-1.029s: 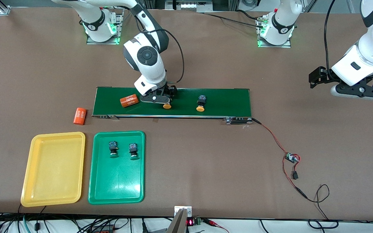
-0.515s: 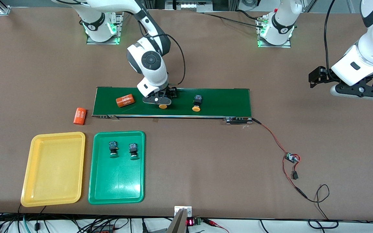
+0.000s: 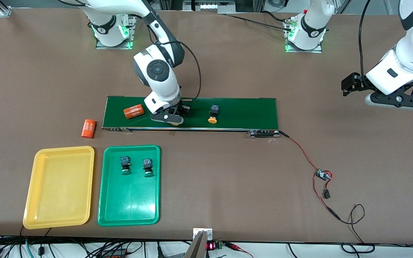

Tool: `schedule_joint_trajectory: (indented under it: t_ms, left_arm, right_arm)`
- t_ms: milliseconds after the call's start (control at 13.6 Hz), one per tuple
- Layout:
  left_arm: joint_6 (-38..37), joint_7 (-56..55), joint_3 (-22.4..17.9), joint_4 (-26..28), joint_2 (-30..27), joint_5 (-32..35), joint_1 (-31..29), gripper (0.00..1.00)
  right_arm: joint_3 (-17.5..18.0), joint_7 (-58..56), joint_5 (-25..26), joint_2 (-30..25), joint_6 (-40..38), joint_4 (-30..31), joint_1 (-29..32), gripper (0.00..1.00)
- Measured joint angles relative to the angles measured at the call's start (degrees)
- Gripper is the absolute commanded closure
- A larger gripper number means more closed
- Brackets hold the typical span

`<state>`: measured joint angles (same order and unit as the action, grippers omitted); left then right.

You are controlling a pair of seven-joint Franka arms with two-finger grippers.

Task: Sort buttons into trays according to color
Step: 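Carry the yellow button with the right gripper over the yellow tray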

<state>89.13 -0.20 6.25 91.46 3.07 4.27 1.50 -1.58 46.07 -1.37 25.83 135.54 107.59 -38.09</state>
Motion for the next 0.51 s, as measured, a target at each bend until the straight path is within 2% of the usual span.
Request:
schedule_joint_trajectory:
  t_ms: [147,515]
  left_arm:
    - [-0.23,0.00,-0.03,0.00,0.00,0.00,0.00,0.00]
    - [-0.28,0.00,-0.13,0.00,0.01,0.00,-0.13,0.00]
  right_arm:
    - [-0.71,-3.85,0.02,-0.38,-3.63,-2.92,4.50,0.87]
    - [-1.37,-32.20,0.69,-0.77,-8.83,-5.99,21.05,0.87]
